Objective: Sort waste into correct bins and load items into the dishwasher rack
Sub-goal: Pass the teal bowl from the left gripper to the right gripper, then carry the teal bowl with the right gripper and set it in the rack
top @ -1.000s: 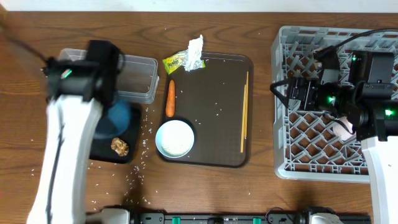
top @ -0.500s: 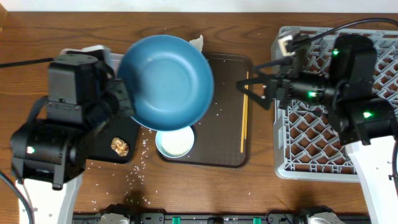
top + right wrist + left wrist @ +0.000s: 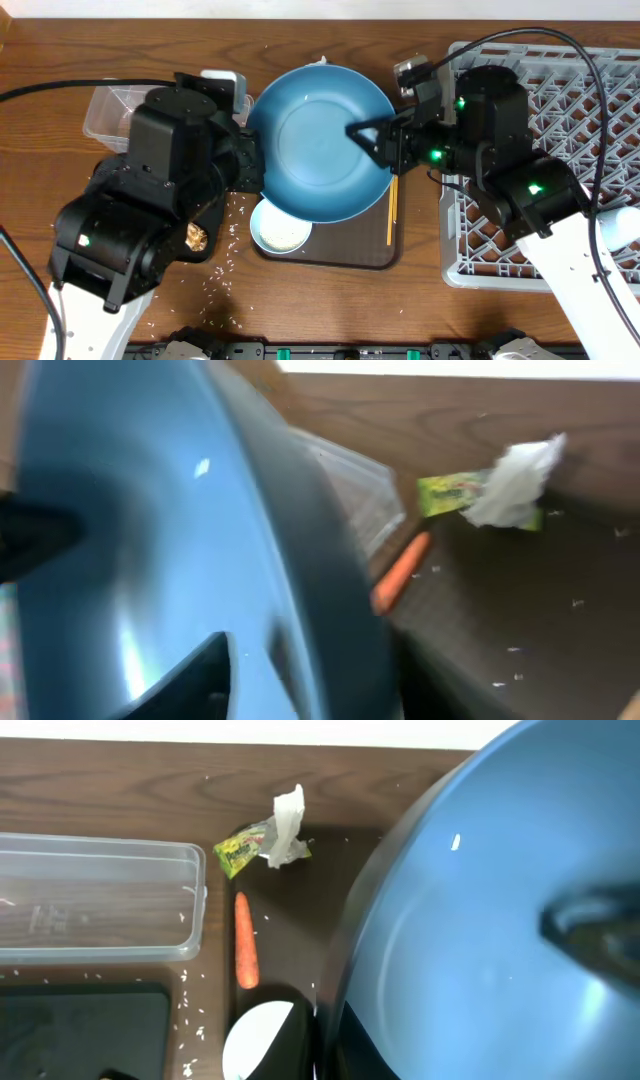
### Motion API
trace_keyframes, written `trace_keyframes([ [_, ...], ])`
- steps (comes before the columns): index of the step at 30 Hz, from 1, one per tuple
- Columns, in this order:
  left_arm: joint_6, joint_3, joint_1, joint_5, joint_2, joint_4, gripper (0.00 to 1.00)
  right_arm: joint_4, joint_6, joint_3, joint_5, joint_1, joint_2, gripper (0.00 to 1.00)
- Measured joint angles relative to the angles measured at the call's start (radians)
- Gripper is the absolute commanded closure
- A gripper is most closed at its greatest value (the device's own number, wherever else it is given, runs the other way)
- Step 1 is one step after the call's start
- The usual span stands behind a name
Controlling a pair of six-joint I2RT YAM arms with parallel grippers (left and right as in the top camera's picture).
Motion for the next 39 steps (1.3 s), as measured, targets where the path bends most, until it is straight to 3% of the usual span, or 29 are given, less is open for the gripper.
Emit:
trace_keyframes([
  [3,0.000,0.000,-0.018,-0.026,0.001,-0.003,0.94,0.008,0.007,0.000,0.037,-0.001,0.003,0.99],
  [9,-0.005,0.001,-0.032,-0.037,0.003,0.004,0.93,0.009,0.016,0.000,0.093,-0.006,0.003,0.99],
  [12,0.001,0.001,-0.032,-0.034,0.003,0.016,0.59,0.000,0.010,0.000,0.109,-0.006,0.003,0.99],
  [13,0.003,0.001,-0.033,-0.034,0.003,0.026,0.14,-0.011,0.008,0.000,0.115,-0.006,0.003,0.99],
  [14,0.000,0.001,-0.033,-0.033,0.002,0.030,0.02,-0.021,0.007,0.000,0.132,-0.006,0.003,0.99],
  [20,0.000,0.001,-0.033,-0.021,0.001,0.027,0.02,-0.133,-0.048,0.000,0.420,-0.005,-0.034,0.99],
  [26,0.000,0.001,-0.033,-0.017,-0.005,0.027,0.02,-0.151,-0.131,0.000,0.988,-0.028,-0.108,0.99],
  [30,0.000,0.001,-0.033,-0.014,-0.010,0.025,0.02,-0.047,-0.272,0.000,1.308,-0.114,-0.100,0.99],
  [35,0.000,0.001,-0.033,-0.009,-0.012,0.019,0.02,0.107,-0.521,0.000,1.484,-0.291,-0.046,0.99],
  [39,0.000,0.001,-0.033,-0.006,-0.012,0.016,0.02,0.192,-0.640,0.000,1.546,-0.416,0.024,0.99],
])
